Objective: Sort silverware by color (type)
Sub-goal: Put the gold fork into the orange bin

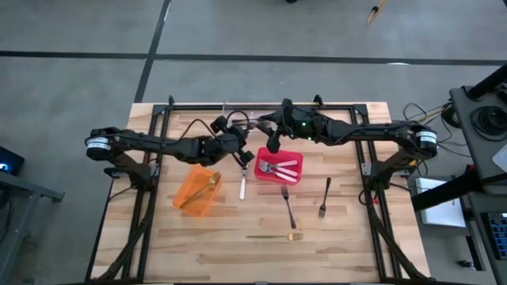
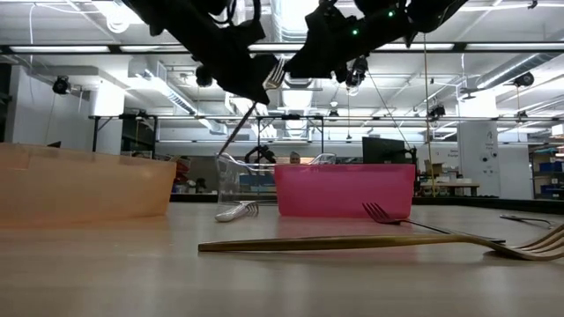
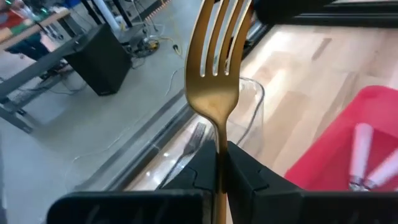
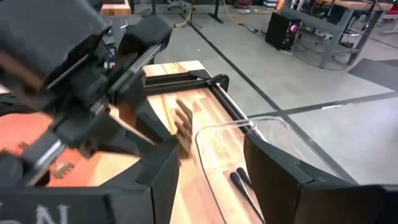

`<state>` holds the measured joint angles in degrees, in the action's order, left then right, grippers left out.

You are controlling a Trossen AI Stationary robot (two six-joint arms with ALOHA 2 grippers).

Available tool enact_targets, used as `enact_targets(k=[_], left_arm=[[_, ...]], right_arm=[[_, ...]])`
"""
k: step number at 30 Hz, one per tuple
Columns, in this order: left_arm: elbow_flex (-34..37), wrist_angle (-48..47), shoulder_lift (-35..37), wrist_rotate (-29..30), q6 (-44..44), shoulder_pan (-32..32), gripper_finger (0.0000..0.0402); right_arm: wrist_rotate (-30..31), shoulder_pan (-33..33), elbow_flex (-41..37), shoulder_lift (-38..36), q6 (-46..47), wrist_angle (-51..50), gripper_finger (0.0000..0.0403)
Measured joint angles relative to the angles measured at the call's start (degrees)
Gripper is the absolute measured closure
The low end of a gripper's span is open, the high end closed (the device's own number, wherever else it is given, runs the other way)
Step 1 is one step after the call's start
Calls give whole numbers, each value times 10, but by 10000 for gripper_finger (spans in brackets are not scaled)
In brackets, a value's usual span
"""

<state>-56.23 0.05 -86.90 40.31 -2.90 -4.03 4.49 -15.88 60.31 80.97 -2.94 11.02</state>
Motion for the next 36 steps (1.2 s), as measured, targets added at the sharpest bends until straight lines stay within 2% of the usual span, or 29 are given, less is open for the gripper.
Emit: enact_targets(k=[6,14,18,22,30,36], left_arm=[[0,-111,57,-15,-37,0,401],[0,-227,156,-129,-93,0,401],[0,-299,188,-218,-179,0,401],[0,-396,204,-275,-290,11,401],[0,-530,200,-413,-467,75,401],[0,-555,190,-411,-538,139,401]], right_arm=[[0,0,0,-25,0,-47,231],[0,0,-5,-51,-1,-83,229],[0,0,-7,-58,-1,-97,233],[0,0,-9,-61,-1,-99,234],[0,0,-9,-62,-1,-104,238],[0,0,-9,-62,0,-105,237]])
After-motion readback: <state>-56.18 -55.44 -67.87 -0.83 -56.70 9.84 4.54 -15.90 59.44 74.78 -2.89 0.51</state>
